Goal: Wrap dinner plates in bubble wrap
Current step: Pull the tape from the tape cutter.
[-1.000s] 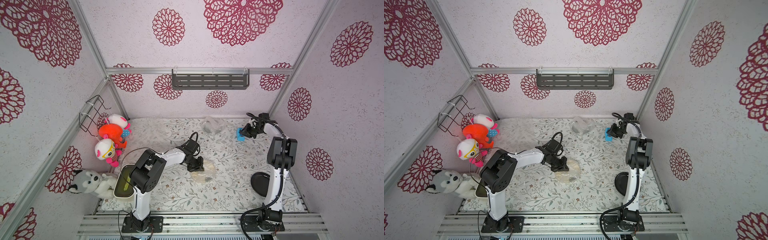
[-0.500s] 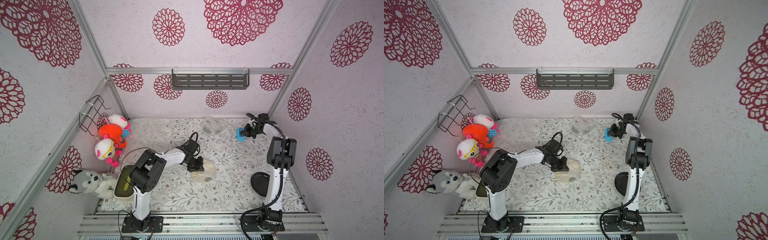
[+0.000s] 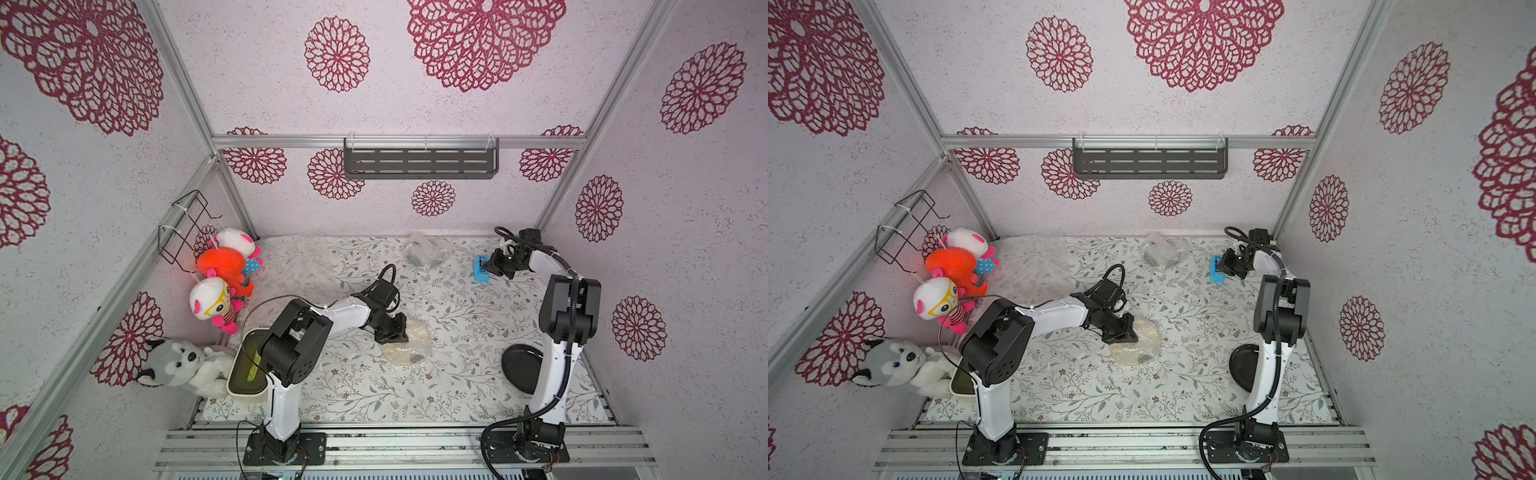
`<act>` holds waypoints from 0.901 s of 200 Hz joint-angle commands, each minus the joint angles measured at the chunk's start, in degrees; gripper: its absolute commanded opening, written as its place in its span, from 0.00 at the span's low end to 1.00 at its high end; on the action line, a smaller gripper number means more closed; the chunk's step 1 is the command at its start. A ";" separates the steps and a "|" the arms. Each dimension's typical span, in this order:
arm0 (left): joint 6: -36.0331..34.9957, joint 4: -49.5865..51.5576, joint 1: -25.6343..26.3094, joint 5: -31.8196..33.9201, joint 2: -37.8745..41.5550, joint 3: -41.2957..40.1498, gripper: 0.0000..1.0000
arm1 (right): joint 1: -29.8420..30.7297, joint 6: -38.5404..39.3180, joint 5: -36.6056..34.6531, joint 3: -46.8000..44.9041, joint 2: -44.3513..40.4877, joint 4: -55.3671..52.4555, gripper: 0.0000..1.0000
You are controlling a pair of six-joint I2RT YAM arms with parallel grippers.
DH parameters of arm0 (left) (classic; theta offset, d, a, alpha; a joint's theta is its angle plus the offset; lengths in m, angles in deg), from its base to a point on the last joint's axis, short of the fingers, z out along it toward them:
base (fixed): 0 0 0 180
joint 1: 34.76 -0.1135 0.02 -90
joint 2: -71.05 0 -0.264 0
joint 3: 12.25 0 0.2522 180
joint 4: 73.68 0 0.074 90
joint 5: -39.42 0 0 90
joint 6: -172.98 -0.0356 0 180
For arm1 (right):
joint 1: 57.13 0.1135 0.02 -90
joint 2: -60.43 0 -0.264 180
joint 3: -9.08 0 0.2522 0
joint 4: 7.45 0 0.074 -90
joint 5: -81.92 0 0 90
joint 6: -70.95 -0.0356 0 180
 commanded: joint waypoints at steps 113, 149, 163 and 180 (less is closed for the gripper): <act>0.46 2.54 -1.12 5.91 -1.75 -3.42 0.00 | -0.68 2.76 -1.91 -26.69 -24.58 0.41 0.00; 0.46 2.40 -1.07 5.93 -1.74 -3.60 0.00 | -0.69 2.59 -1.91 -33.48 -28.10 2.01 0.00; 0.46 2.44 -1.03 5.99 -1.66 -3.61 0.00 | -0.69 2.93 -1.66 -34.86 -28.34 2.01 0.00; 0.49 2.40 -1.03 5.98 -1.49 -3.60 0.00 | -0.69 3.32 -1.47 -36.46 -28.30 2.14 0.00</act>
